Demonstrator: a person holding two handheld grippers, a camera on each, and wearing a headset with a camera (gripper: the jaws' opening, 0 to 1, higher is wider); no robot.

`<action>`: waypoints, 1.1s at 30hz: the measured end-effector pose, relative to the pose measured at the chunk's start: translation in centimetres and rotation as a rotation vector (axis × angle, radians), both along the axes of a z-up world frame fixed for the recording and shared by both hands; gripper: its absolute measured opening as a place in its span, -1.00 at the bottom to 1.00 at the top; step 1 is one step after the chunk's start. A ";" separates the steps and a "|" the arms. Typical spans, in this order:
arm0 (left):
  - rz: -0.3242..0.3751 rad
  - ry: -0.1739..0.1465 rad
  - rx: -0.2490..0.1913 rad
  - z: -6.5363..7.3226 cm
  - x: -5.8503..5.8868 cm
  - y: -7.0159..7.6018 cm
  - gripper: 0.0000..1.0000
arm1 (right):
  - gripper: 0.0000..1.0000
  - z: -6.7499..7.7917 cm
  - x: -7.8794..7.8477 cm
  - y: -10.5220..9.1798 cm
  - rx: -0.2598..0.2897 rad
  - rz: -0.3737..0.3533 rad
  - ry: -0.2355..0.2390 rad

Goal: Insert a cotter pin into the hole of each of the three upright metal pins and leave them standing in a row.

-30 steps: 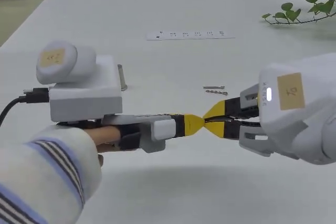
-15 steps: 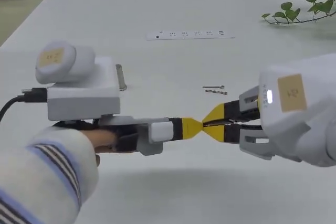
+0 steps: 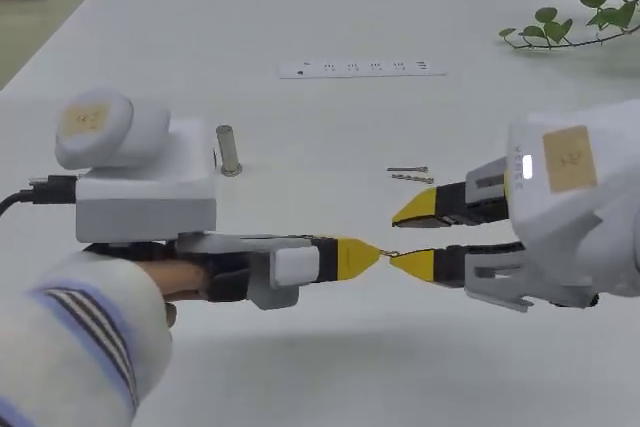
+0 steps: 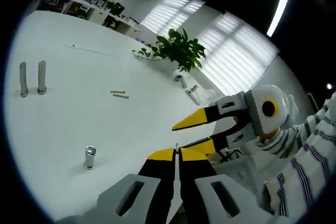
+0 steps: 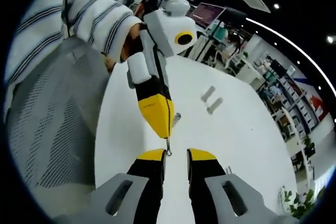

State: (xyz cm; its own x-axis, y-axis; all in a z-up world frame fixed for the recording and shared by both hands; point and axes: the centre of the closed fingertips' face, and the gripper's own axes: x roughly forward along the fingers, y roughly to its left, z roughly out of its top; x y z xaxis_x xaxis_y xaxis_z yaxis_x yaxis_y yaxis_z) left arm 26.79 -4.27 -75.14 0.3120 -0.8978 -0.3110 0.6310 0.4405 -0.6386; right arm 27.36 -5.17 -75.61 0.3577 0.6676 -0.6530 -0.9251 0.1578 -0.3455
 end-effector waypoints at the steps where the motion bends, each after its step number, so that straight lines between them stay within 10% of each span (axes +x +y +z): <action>1: -0.008 -0.006 -0.003 0.1 -0.2 0.0 -1.00 | -0.65 -0.2 -0.3 0.0 0.012 -0.001 0.045; 5: -0.074 -0.109 0.010 0.6 -0.8 0.0 -1.00 | -0.66 0.2 -1.5 0.7 0.143 -0.021 0.214; 10: -0.151 -0.178 0.035 0.6 -1.9 0.1 -1.00 | -0.70 0.1 -2.0 0.6 0.144 -0.004 0.240; 33: -0.301 -0.188 0.051 -0.3 -4.6 0.6 -1.00 | -0.90 -1.1 -5.8 1.2 0.150 0.118 0.451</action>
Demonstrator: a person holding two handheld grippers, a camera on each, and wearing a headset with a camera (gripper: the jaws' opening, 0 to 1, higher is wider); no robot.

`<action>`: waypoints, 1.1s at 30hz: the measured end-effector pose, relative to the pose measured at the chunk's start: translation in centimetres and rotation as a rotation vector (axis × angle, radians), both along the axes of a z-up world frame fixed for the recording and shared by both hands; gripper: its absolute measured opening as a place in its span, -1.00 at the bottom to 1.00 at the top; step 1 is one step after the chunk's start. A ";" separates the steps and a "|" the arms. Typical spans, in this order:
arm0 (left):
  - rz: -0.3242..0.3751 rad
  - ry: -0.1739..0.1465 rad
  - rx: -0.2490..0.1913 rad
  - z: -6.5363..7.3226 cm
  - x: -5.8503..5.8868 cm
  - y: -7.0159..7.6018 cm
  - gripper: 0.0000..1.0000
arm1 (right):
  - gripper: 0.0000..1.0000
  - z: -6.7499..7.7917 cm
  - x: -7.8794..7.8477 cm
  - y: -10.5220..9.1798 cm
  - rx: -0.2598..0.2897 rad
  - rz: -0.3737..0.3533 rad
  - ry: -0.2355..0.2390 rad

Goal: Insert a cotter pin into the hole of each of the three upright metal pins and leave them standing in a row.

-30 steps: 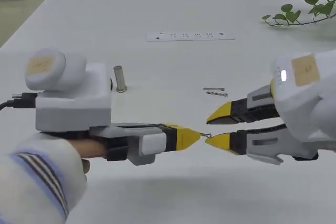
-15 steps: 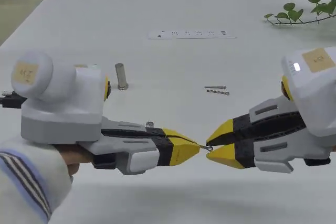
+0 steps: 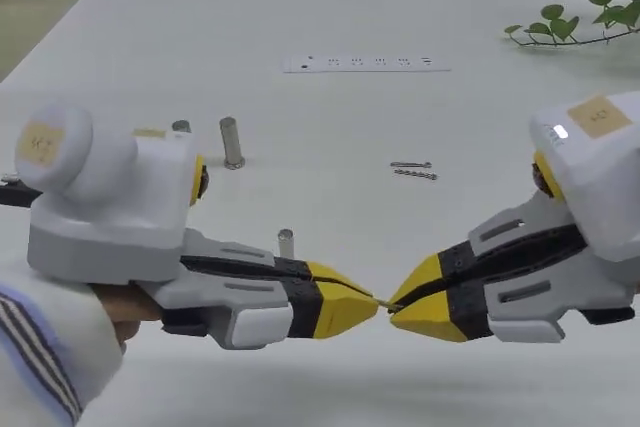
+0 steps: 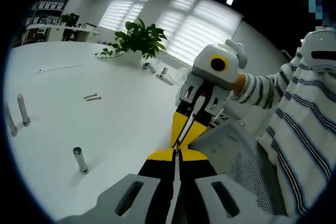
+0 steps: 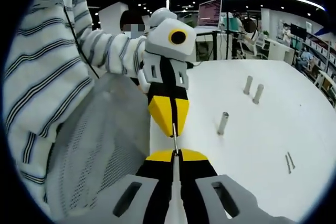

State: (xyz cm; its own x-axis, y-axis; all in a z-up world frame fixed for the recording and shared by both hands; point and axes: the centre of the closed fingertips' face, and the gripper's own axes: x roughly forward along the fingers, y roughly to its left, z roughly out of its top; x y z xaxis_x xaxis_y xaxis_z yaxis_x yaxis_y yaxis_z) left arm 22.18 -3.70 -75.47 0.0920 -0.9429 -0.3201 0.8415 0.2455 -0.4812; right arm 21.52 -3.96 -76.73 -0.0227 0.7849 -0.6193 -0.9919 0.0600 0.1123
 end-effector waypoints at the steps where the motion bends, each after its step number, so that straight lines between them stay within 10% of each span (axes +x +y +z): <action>1: -0.010 -0.008 0.002 0.0 -0.2 0.0 -1.00 | -0.91 0.0 -0.1 0.0 0.000 0.008 0.002; 20: -0.084 -0.066 0.045 -0.9 -1.0 0.2 -1.00 | -0.93 0.3 -1.0 0.1 -0.016 0.080 0.034; 33: 0.002 -0.227 0.069 -1.4 1.3 2.0 -0.93 | -0.93 -0.3 0.9 0.7 -0.087 0.128 -0.017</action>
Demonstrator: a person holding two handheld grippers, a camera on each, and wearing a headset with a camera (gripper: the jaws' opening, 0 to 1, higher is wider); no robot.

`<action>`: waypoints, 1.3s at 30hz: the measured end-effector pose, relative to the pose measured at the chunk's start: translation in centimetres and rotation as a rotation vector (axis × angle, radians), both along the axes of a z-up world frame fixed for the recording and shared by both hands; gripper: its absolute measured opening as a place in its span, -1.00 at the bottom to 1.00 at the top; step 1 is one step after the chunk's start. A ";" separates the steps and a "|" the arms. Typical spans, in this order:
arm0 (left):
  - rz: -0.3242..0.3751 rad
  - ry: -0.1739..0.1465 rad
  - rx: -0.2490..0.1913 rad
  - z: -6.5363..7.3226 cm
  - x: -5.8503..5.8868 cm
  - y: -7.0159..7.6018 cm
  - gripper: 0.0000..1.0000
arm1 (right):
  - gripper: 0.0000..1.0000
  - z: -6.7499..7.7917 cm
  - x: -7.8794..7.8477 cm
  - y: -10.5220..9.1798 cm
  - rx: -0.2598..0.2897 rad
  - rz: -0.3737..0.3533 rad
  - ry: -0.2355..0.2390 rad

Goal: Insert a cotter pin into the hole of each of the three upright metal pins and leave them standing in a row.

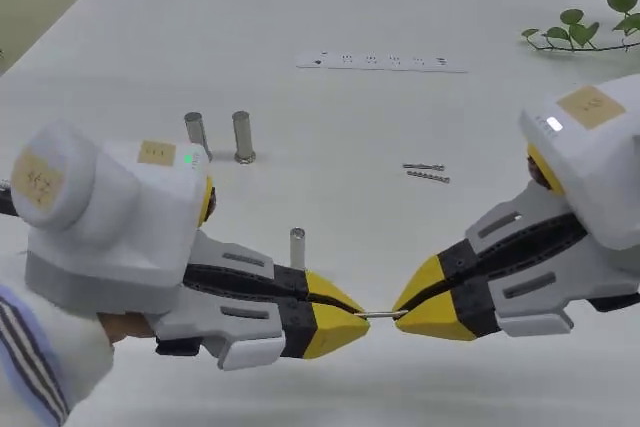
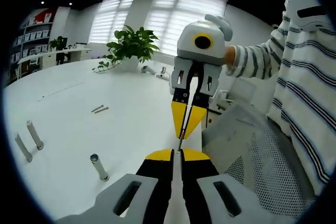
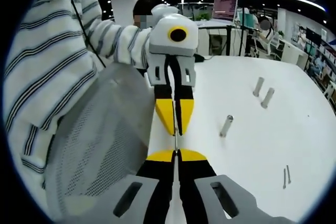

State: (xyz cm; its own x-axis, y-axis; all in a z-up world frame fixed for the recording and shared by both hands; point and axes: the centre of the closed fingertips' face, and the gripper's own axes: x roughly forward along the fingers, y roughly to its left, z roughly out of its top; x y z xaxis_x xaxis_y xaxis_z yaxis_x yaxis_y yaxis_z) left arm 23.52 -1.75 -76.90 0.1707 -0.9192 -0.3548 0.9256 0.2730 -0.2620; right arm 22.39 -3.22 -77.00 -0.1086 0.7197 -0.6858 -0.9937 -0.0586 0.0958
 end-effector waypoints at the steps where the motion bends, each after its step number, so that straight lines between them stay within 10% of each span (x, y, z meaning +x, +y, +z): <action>1: 0.008 0.008 0.002 0.0 0.1 0.2 -0.89 | -0.93 -0.1 0.3 0.0 -0.005 -0.003 -0.004; 3: 0.027 0.038 -0.019 0.4 0.3 0.6 -0.86 | -0.93 -0.2 0.8 0.0 -0.016 -0.009 -0.009; 18: 0.308 -0.125 0.011 0.2 6.7 4.6 -0.40 | -0.93 -2.9 5.4 -1.1 -0.120 -0.081 -0.036; 39: 0.271 -0.094 0.170 -6.7 8.0 4.6 -0.37 | -0.93 -4.4 8.7 0.7 -0.157 -0.157 -0.009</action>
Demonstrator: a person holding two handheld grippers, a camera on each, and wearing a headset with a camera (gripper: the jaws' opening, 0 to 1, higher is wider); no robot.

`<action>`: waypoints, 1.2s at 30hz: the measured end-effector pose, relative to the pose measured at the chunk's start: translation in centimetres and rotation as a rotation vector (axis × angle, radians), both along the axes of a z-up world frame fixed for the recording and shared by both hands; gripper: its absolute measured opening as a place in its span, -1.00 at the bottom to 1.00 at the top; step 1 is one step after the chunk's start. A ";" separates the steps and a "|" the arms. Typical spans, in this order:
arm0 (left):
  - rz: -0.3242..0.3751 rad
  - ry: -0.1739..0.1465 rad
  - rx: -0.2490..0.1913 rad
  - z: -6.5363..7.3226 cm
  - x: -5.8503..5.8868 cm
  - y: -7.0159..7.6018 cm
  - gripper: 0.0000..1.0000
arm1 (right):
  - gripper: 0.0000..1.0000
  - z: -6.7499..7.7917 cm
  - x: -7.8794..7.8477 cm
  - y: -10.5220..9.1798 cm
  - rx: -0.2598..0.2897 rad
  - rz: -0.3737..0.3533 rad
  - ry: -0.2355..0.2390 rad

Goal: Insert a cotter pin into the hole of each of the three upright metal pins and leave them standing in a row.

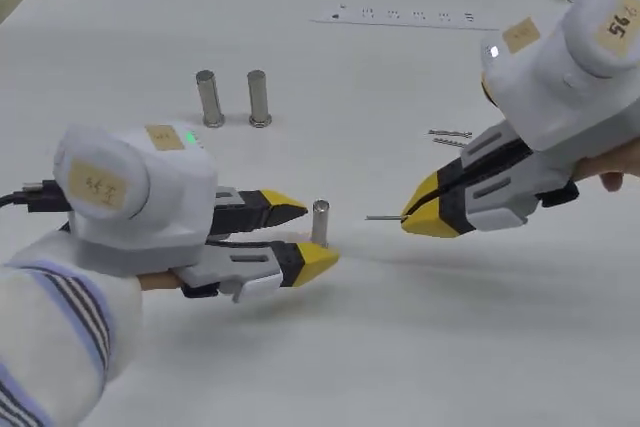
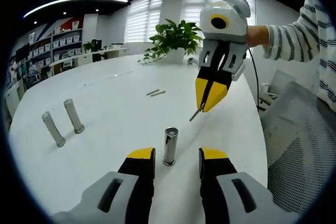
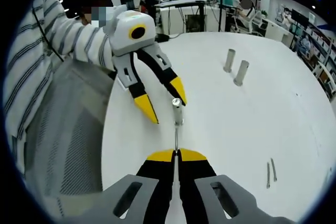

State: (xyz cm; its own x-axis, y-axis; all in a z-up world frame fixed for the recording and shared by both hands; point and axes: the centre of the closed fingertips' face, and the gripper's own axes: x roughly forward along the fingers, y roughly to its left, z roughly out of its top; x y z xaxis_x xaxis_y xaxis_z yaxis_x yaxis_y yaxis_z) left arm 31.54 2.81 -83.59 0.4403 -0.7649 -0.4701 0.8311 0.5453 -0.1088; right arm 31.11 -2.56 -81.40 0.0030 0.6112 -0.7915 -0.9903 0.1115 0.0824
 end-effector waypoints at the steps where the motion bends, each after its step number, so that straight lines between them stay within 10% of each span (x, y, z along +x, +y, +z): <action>1: -0.006 -0.008 0.010 -0.2 0.0 0.0 -0.38 | -0.93 -0.1 0.0 0.1 -0.001 0.001 0.002; 36: 0.000 -0.011 -0.006 -1.0 0.9 0.0 -0.85 | -0.93 -0.2 0.4 2.6 0.031 0.002 0.011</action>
State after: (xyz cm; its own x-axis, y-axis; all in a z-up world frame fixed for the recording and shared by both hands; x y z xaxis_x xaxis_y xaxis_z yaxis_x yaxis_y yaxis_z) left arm 32.41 2.79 -84.61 0.4458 -0.7675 -0.4606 0.8321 0.5450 -0.1028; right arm 31.52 0.07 -81.60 -0.0064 0.6354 -0.7721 -0.9896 0.1069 0.0963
